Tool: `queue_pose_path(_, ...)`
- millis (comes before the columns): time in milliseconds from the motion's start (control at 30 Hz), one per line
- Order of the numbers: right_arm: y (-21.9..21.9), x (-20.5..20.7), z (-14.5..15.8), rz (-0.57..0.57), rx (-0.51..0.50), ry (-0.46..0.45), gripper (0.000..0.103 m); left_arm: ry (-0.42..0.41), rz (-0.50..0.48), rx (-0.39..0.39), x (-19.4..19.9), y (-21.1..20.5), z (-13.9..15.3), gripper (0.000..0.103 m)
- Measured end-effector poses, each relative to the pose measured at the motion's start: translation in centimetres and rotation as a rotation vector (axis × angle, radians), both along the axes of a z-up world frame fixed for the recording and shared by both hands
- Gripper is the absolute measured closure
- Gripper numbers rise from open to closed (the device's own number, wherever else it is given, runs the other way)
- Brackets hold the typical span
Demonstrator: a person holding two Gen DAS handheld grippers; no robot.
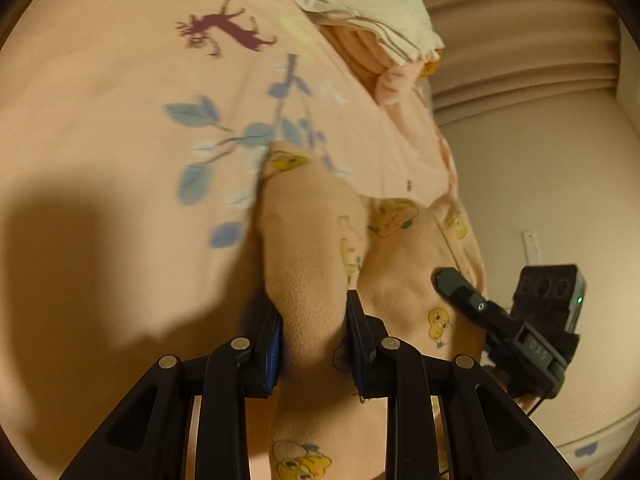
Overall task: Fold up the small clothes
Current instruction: 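Lift the sleepsuit edge with both grippers and fold it over the bundle, then lower the folded edge onto the bundle and open both grippers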
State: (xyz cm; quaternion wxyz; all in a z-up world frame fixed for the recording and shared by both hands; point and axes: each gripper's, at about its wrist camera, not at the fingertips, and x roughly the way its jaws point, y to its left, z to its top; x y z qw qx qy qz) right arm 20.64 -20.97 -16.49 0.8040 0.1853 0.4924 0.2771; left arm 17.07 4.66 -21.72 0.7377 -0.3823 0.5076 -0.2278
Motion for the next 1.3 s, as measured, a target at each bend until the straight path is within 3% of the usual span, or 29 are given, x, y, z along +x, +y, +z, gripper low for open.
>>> queue_pose_path(233,-0.7,-0.5,-2.5,0.007,-0.124,0.070,0.083,-0.026,-0.054,0.128,-0.6,-1.8,0.2,0.077)
queue_pose_path(367,-3.0,-2.0,-3.3,-0.014,-0.168,0.102,0.079,-0.017,-0.071,0.111,-0.7,-1.7,-0.3,0.077)
queue_pose_path(700,-5.3,-2.9,-4.4,-0.059,-0.143,0.156,0.066,-0.028,-0.087,0.212,-0.3,-2.7,0.6,0.077)
queue_pose_path(900,-4.7,-2.9,-3.2,-0.056,-0.249,0.095,0.068,-0.109,-0.108,0.420,-1.0,-4.9,2.3,0.077)
queue_pose_path(1000,-4.8,-3.0,-2.9,-0.078,-0.277,0.093,0.072,-0.139,-0.098,0.476,-1.8,-5.1,3.6,0.077)
queue_pose_path(1067,-4.6,-3.4,-1.9,-0.078,-0.306,0.064,0.077,-0.185,-0.073,0.531,-2.4,-5.1,5.3,0.077)
queue_pose_path(1133,-4.3,-3.7,-0.5,-0.083,-0.376,-0.001,0.085,-0.280,-0.015,0.592,-3.1,-4.7,7.7,0.077)
queue_pose_path(1200,-4.3,-3.8,0.9,-0.095,-0.398,-0.050,0.087,-0.324,0.003,0.591,-3.0,-4.3,9.3,0.077)
queue_pose_path(1300,-4.4,-3.3,2.5,-0.109,-0.343,-0.091,0.091,-0.356,-0.013,0.581,-2.6,-5.1,10.3,0.077)
